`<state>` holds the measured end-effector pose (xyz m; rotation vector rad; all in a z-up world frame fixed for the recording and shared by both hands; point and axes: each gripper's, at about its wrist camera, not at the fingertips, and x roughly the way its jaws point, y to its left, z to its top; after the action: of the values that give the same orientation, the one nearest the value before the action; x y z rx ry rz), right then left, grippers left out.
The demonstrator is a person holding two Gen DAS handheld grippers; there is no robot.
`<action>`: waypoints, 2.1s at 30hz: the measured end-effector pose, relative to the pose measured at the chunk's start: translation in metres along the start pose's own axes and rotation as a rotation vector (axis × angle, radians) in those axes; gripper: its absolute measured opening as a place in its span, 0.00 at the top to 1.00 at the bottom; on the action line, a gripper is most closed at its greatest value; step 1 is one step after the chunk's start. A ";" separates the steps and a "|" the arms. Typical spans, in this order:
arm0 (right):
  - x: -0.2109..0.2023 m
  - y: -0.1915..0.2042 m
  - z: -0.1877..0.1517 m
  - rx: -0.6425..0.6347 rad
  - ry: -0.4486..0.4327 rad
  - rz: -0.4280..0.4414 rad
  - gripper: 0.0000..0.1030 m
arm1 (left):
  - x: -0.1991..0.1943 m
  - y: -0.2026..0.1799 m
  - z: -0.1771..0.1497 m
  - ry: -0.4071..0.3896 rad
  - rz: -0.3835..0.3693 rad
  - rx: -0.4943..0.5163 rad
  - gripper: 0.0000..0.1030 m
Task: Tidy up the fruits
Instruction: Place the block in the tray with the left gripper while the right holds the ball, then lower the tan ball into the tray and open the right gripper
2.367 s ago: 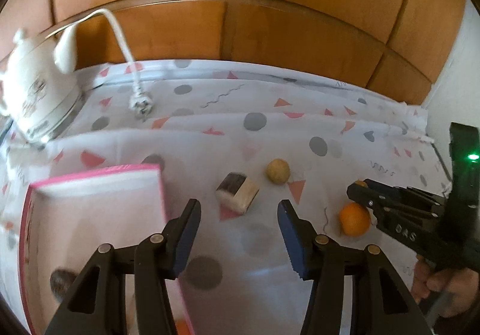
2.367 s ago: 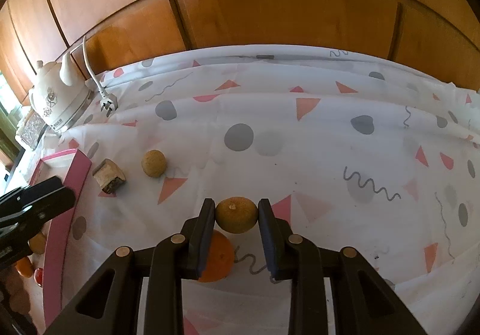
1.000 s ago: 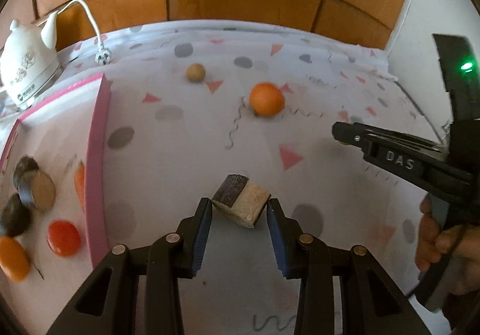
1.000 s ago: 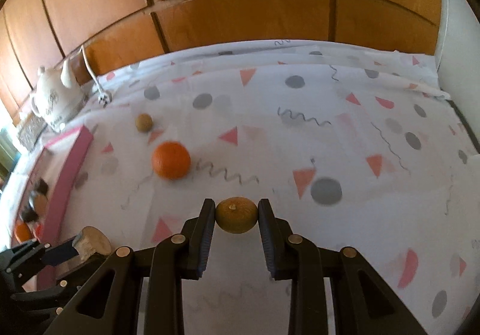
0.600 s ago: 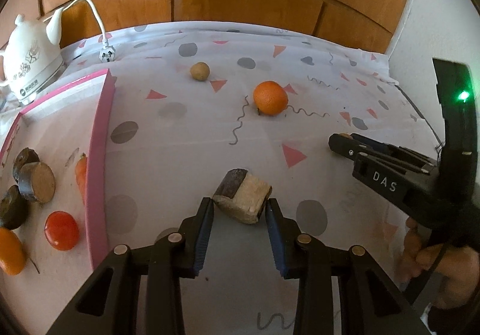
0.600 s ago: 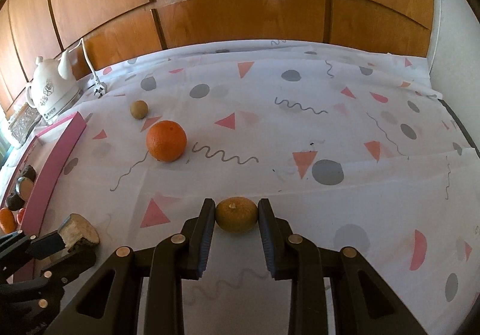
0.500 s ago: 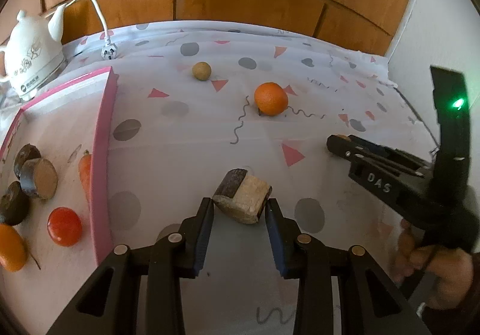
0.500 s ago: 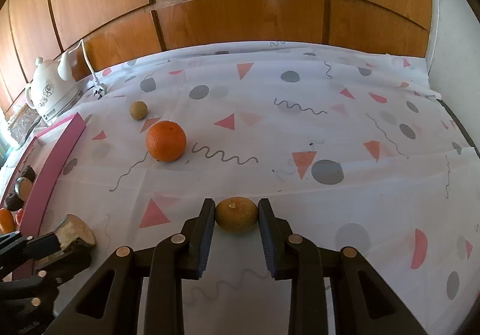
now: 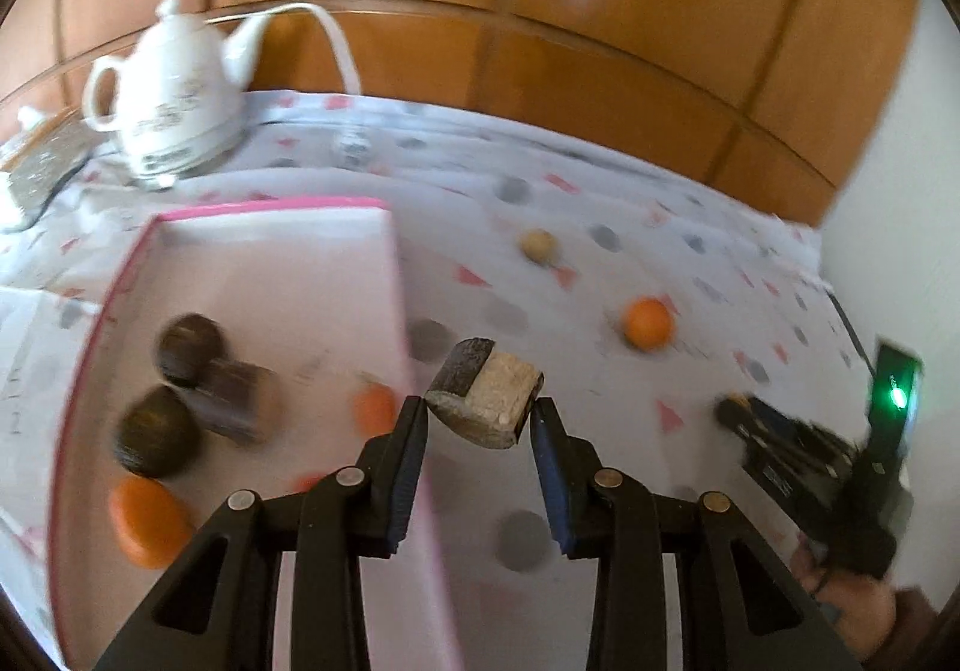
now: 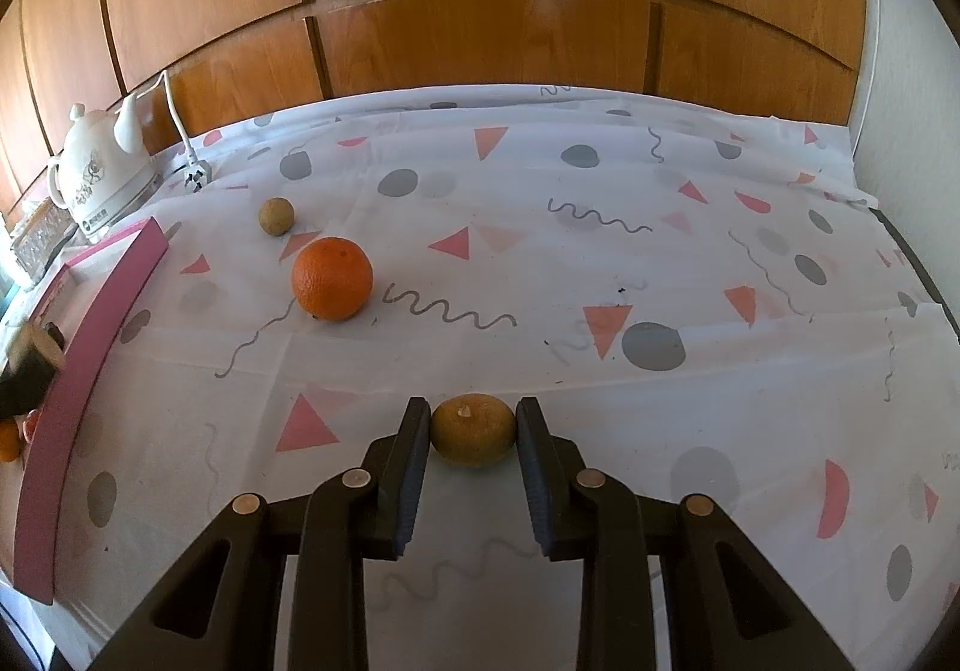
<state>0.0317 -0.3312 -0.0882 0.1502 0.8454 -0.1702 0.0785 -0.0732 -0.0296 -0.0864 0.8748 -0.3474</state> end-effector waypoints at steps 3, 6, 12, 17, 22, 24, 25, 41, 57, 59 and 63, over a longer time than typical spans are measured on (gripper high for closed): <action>0.000 0.001 0.000 -0.004 0.001 -0.006 0.71 | 0.006 0.024 0.012 0.003 0.043 -0.051 0.65; 0.000 0.001 0.000 -0.009 0.003 -0.008 0.71 | 0.016 0.045 0.024 0.006 0.084 -0.086 0.65; 0.001 0.002 0.001 -0.016 0.005 -0.014 0.71 | 0.030 0.061 0.031 0.012 0.148 -0.100 0.64; 0.001 0.003 0.000 -0.023 0.004 -0.019 0.71 | 0.024 0.061 0.027 -0.003 0.170 -0.106 0.64; 0.000 0.004 0.000 -0.028 0.003 -0.023 0.71 | 0.012 0.055 0.020 -0.022 0.170 -0.106 0.64; 0.000 0.005 -0.001 -0.028 0.003 -0.024 0.71 | 0.006 0.053 0.017 -0.028 0.164 -0.101 0.64; 0.000 0.005 -0.001 -0.029 0.003 -0.025 0.71 | 0.004 0.052 0.015 -0.029 0.163 -0.100 0.64; 0.000 0.006 -0.001 -0.034 0.005 -0.029 0.71 | -0.018 0.041 -0.012 -0.023 0.149 -0.057 0.64; -0.009 0.044 0.003 -0.070 0.031 0.092 0.72 | -0.031 0.052 -0.024 -0.035 0.153 -0.072 0.63; -0.013 0.053 0.005 -0.081 0.031 0.121 0.72 | -0.032 0.055 -0.025 -0.036 0.154 -0.079 0.63; -0.020 0.076 0.011 -0.109 0.031 0.197 0.72 | -0.035 0.059 -0.026 -0.040 0.155 -0.084 0.63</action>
<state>0.0426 -0.2576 -0.0609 0.1332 0.8632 0.0634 0.0536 -0.0049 -0.0334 -0.1021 0.8511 -0.1640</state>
